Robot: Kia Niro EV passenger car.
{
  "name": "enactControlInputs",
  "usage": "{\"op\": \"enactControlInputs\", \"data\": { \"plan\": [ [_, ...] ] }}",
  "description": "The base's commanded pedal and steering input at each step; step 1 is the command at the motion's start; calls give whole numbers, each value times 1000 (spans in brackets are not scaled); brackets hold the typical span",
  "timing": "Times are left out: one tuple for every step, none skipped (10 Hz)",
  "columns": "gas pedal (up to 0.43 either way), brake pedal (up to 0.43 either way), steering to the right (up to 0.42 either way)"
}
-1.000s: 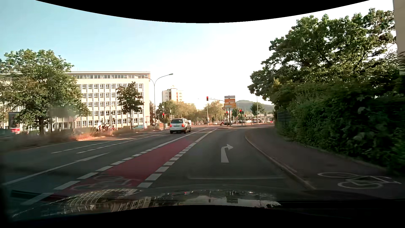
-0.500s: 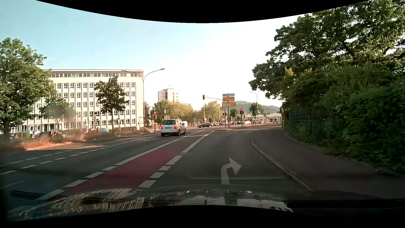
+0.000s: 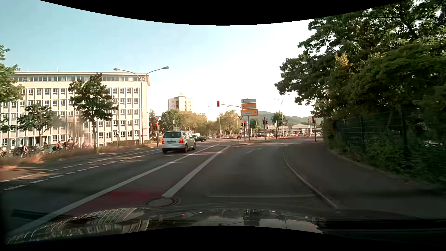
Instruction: Follow the waypoints while adhering to traffic rules and regulations
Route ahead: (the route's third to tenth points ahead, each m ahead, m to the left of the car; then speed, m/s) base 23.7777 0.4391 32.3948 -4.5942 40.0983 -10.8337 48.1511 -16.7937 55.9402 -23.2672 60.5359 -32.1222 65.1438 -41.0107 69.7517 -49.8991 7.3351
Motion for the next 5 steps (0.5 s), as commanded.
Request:
{"op": "enactControlInputs", "data": {
  "plan": [
    [0,116,29],
    [0,128,32],
    [0,146,35],
    [0,159,35],
    [0,165,36]
  ]
}}
